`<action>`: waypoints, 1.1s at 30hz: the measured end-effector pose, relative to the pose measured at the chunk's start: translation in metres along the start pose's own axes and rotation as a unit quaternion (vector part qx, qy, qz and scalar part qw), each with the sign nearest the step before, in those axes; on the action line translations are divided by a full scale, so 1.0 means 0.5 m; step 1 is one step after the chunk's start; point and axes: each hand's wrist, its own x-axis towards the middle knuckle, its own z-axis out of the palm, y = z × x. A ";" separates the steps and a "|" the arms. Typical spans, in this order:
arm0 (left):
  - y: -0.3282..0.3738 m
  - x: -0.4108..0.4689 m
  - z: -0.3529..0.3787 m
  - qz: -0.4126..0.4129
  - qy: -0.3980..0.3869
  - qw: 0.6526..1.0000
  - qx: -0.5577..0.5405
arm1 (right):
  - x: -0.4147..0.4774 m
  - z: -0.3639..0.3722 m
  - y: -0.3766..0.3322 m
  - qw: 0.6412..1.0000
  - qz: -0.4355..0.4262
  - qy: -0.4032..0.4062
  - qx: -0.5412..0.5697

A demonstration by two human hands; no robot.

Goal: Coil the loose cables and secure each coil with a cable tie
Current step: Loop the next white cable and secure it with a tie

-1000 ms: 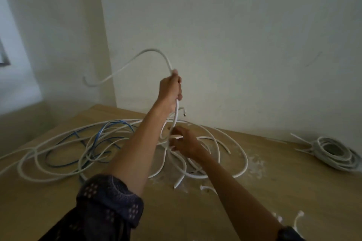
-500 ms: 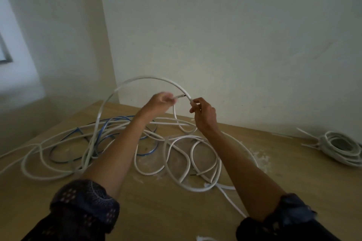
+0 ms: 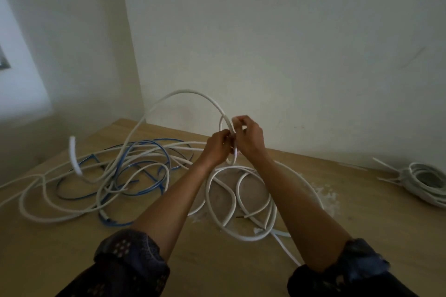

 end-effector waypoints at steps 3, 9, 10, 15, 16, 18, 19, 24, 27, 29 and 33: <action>0.027 0.010 -0.003 -0.036 0.039 0.992 -0.110 | -0.044 -0.016 0.097 0.980 -0.001 -0.060 -0.192; 0.052 0.032 -0.028 -0.067 0.052 0.979 -0.186 | -0.093 -0.032 0.206 0.916 0.062 -0.218 -0.332; 0.052 0.035 -0.035 -0.074 0.054 0.979 -0.181 | -0.092 -0.030 0.205 0.916 0.061 -0.216 -0.332; 0.075 0.048 -0.088 -0.088 0.060 0.987 -0.118 | -0.096 -0.034 0.201 0.911 0.054 -0.208 -0.352; 0.084 0.049 -0.099 -0.094 0.057 0.987 -0.120 | -0.095 -0.033 0.199 0.911 0.054 -0.200 -0.356; 0.098 0.047 -0.121 -0.103 0.039 0.987 -0.115 | -0.091 -0.031 0.192 0.911 0.058 -0.183 -0.364; 0.103 0.043 -0.129 -0.105 0.029 0.988 -0.107 | -0.087 -0.032 0.187 0.910 0.067 -0.179 -0.369; 0.114 0.021 -0.152 -0.125 -0.001 0.987 -0.105 | -0.067 -0.029 0.181 0.901 0.109 -0.196 -0.371; 0.131 0.021 -0.171 -0.128 -0.004 0.988 -0.091 | -0.060 -0.017 0.181 0.908 0.114 -0.186 -0.358; 0.134 0.024 -0.181 -0.117 0.006 0.992 -0.052 | -0.061 -0.009 0.176 0.928 0.086 -0.158 -0.326; 0.119 0.014 -0.153 -0.115 -0.016 0.993 -0.020 | -0.051 -0.008 0.180 0.951 0.013 -0.105 -0.291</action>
